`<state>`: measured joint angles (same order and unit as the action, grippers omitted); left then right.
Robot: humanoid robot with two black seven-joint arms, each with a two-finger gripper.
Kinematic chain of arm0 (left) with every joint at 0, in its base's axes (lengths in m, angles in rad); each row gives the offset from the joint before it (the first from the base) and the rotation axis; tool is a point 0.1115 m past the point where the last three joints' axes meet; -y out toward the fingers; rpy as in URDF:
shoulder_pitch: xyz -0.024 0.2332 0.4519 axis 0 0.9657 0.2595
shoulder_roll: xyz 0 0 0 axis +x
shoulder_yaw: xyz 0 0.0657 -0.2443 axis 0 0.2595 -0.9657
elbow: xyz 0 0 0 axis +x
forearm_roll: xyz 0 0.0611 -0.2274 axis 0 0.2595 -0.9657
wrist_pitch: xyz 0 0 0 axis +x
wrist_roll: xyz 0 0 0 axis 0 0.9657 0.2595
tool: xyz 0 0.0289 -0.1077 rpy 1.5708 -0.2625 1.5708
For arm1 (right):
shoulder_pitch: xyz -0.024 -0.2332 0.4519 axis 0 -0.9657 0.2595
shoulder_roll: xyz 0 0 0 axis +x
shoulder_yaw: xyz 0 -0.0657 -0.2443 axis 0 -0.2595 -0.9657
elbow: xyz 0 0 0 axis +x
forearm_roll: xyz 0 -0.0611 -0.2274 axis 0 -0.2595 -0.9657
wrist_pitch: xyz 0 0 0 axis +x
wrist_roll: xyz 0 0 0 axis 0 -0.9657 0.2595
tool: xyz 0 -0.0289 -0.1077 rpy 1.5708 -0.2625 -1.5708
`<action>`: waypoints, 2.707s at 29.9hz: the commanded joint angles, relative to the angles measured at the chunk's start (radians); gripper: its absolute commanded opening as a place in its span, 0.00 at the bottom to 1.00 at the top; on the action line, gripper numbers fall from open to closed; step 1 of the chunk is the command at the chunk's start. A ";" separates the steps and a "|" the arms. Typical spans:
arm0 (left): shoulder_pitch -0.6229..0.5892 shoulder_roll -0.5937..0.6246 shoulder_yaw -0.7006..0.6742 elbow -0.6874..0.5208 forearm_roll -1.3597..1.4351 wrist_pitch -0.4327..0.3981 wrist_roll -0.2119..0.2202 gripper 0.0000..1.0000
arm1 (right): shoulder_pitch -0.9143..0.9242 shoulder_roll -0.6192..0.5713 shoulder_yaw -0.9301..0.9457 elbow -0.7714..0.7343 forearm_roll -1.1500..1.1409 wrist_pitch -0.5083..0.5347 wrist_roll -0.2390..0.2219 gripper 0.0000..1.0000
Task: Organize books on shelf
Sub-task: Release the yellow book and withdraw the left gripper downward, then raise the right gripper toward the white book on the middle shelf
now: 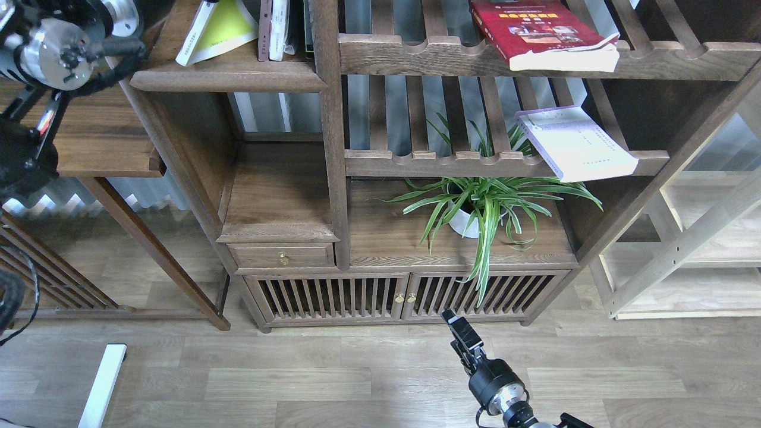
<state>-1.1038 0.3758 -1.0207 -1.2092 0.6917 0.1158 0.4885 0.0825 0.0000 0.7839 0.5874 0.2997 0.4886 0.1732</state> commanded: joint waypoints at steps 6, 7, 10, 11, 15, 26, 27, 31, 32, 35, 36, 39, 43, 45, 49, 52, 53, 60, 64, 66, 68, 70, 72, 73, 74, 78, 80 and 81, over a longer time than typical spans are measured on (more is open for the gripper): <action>0.159 0.023 -0.082 -0.197 0.000 0.035 0.000 0.68 | 0.000 0.000 0.034 0.014 0.010 0.000 0.002 0.99; 0.179 0.025 -0.097 -0.216 -0.001 0.035 0.000 0.69 | 0.000 0.000 0.040 0.015 0.010 0.000 0.002 0.99; 0.263 0.028 -0.166 -0.309 -0.001 0.033 0.000 0.75 | -0.001 0.000 0.075 0.031 0.010 0.000 0.002 0.99; 0.281 0.025 -0.188 -0.331 -0.003 0.030 0.000 0.77 | -0.004 0.000 0.078 0.043 0.010 0.000 0.002 0.99; 0.357 0.000 -0.271 -0.414 -0.044 0.018 0.000 0.88 | -0.012 0.000 0.075 0.106 0.010 0.000 0.002 0.99; 0.473 -0.165 -0.438 -0.475 -0.214 -0.138 0.000 0.99 | -0.018 0.000 0.084 0.127 0.010 0.000 -0.008 0.99; 0.489 -0.176 -0.447 -0.472 -0.242 -0.192 0.000 0.99 | -0.018 0.000 0.086 0.127 0.012 0.000 -0.008 0.99; 0.582 -0.192 -0.452 -0.452 -0.378 -0.408 0.000 0.99 | -0.023 -0.003 0.100 0.126 0.010 0.000 0.000 0.99; 0.602 -0.198 -0.452 -0.448 -0.403 -0.430 0.000 0.99 | -0.023 -0.003 0.109 0.126 0.010 0.000 -0.003 0.99; 0.673 -0.209 -0.455 -0.426 -0.472 -0.510 0.000 0.99 | -0.018 -0.009 0.121 0.127 0.009 0.000 -0.006 0.99; 0.703 -0.209 -0.455 -0.418 -0.507 -0.551 0.000 0.99 | -0.015 -0.017 0.120 0.127 0.009 0.000 -0.008 0.99; 0.778 -0.227 -0.452 -0.383 -0.598 -0.604 0.000 0.99 | -0.007 -0.023 0.124 0.126 0.010 0.000 -0.008 0.99; 0.872 -0.290 -0.450 -0.294 -0.653 -0.604 0.000 0.98 | 0.011 -0.025 0.165 0.126 0.010 0.000 -0.009 0.99; 0.941 -0.295 -0.432 -0.277 -0.653 -0.604 0.000 0.99 | 0.025 -0.023 0.204 0.124 0.010 0.000 -0.011 0.99; 1.009 -0.290 -0.378 -0.228 -0.652 -0.604 0.000 0.99 | 0.071 -0.038 0.262 0.101 0.010 0.000 -0.012 0.99; 1.019 -0.290 -0.383 -0.187 -0.653 -0.604 0.000 0.99 | 0.098 -0.063 0.314 0.068 0.010 0.000 -0.012 0.99; 1.022 -0.287 -0.386 -0.175 -0.653 -0.604 0.000 0.99 | 0.115 -0.069 0.339 0.054 0.010 0.000 -0.012 0.99; 1.032 -0.287 -0.392 -0.135 -0.653 -0.604 0.000 0.99 | 0.166 -0.100 0.458 0.017 0.012 0.000 -0.008 0.99; 1.032 -0.285 -0.395 -0.133 -0.653 -0.604 0.000 0.99 | 0.178 -0.104 0.515 0.014 0.010 0.000 -0.001 0.99; 1.032 -0.285 -0.395 -0.132 -0.653 -0.604 0.000 0.99 | 0.184 -0.107 0.537 0.014 0.010 0.000 0.000 0.99; 1.032 -0.285 -0.395 -0.132 -0.653 -0.604 0.000 0.99 | 0.197 -0.115 0.549 0.012 0.010 0.000 0.000 0.99; 1.032 -0.284 -0.395 -0.130 -0.653 -0.604 0.000 0.99 | 0.210 -0.127 0.552 0.011 0.010 0.000 0.000 0.99; 1.030 -0.284 -0.395 -0.127 -0.653 -0.604 0.000 0.99 | 0.232 -0.141 0.551 0.000 0.010 0.000 0.000 0.99; 1.030 -0.284 -0.395 -0.127 -0.655 -0.604 0.000 0.99 | 0.243 -0.144 0.552 -0.004 0.010 0.000 0.002 0.99; 1.030 -0.284 -0.395 -0.127 -0.655 -0.604 0.000 0.99 | 0.255 -0.149 0.552 -0.012 0.010 0.000 0.002 0.99; 1.030 -0.284 -0.395 -0.127 -0.655 -0.604 0.000 0.99 | 0.290 -0.158 0.558 -0.023 0.012 0.000 0.002 0.99; 1.030 -0.284 -0.397 -0.127 -0.655 -0.604 0.000 0.99 | 0.305 -0.158 0.564 -0.024 0.012 0.000 0.002 0.99; 1.030 -0.282 -0.397 -0.127 -0.655 -0.604 0.000 0.99 | 0.312 -0.158 0.564 -0.024 0.012 0.000 0.002 0.99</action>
<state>-0.0736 0.0920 -1.4160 -1.3361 0.0369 -0.4887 0.4887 0.3731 -0.1573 1.3436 0.5652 0.3105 0.4885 0.1750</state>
